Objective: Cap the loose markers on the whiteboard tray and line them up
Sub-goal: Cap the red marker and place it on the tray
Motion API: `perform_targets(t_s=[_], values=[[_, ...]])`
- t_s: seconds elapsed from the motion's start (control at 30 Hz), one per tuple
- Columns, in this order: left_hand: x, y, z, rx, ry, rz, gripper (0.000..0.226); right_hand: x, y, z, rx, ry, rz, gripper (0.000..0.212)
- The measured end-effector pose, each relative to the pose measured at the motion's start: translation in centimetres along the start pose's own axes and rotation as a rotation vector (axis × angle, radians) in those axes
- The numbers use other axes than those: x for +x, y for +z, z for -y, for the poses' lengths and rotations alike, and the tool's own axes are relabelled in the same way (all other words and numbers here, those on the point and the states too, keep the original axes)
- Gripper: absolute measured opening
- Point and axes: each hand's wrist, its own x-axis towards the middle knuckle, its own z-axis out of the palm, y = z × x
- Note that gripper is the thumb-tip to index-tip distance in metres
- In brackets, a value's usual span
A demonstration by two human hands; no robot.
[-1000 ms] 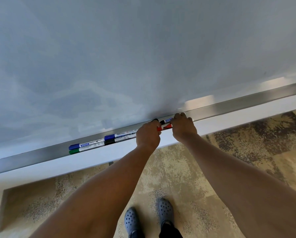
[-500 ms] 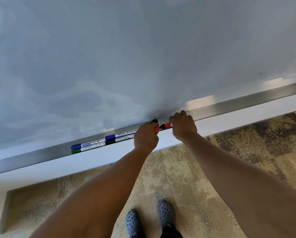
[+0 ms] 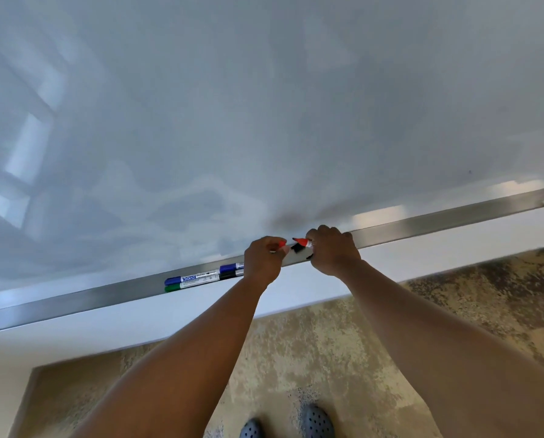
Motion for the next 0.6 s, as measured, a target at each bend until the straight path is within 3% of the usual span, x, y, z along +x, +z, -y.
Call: perform_targets(t_s=[0.33,0.5,0.6], values=[[-2.7,-5.6,-2.1,-0.154,-0.094,-0.086,0.026,-2.3,-3.2,3.6,0.115,-0.09,-0.108,0.036],[-3.8,-9.2,-4.2,-0.654,-0.337,-0.057,0.006,-3.3,-6.3,5.8,0.193,-0.179,-0.201,0.033],[-4.5,-11.5,-5.3,-0.811,-0.396,-0.048,0.009,-4.0,-7.9,7.0,0.189,-0.231,-0.239,0.033]])
